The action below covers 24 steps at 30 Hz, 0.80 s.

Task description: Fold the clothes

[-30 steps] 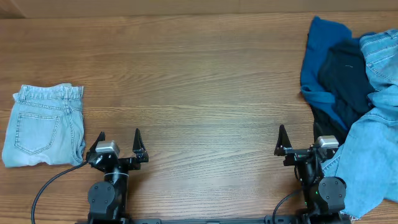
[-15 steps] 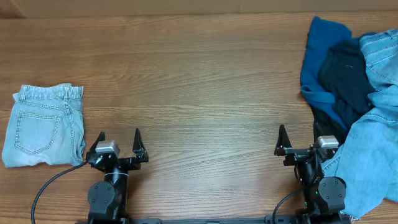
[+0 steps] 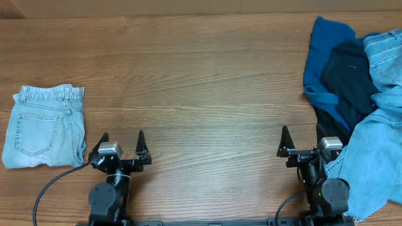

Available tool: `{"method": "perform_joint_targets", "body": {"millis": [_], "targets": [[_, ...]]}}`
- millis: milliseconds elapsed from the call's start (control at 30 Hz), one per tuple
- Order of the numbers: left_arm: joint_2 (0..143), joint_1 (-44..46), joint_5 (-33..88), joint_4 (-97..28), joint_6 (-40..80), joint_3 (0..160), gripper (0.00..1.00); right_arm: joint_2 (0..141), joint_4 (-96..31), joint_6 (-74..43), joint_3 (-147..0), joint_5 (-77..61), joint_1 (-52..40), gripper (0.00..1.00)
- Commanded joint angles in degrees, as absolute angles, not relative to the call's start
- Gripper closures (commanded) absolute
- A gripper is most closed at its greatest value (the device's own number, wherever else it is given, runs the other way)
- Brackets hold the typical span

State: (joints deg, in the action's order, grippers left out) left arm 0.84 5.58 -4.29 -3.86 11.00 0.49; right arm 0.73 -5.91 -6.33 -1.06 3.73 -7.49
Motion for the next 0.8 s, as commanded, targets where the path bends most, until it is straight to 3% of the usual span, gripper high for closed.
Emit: {"method": "perform_joint_targets", "body": {"millis": [0, 233, 467, 633, 767], "targets": [[0.4, 5.3, -0.5, -5.7, 12.5, 3.6, 0.00, 1.3, -7.0, -7.2, -5.5, 4.0, -7.3, 0.00], [8.9, 5.3, -0.6, -16.7, 10.4, 21.6, 0.00, 21.1, -12.2, -7.2, -24.6, 7.1, -7.3, 0.00], [34.7, 5.3, -0.4, -28.3, 10.3, 43.9, 0.00, 52.8, -30.9, -7.0, -55.2, 7.1, -7.2, 0.00], [52.8, 5.3, 4.6, -49.0, 10.1, 65.2, 0.00, 73.6, -49.4, -2.9, -82.5, 7.1, -5.6, 0.00], [57.4, 5.3, 4.5, -53.7, 10.1, 70.5, 0.00, 78.0, -39.7, 8.7, -86.8, 21.7, -2.2, 0.00]]}}
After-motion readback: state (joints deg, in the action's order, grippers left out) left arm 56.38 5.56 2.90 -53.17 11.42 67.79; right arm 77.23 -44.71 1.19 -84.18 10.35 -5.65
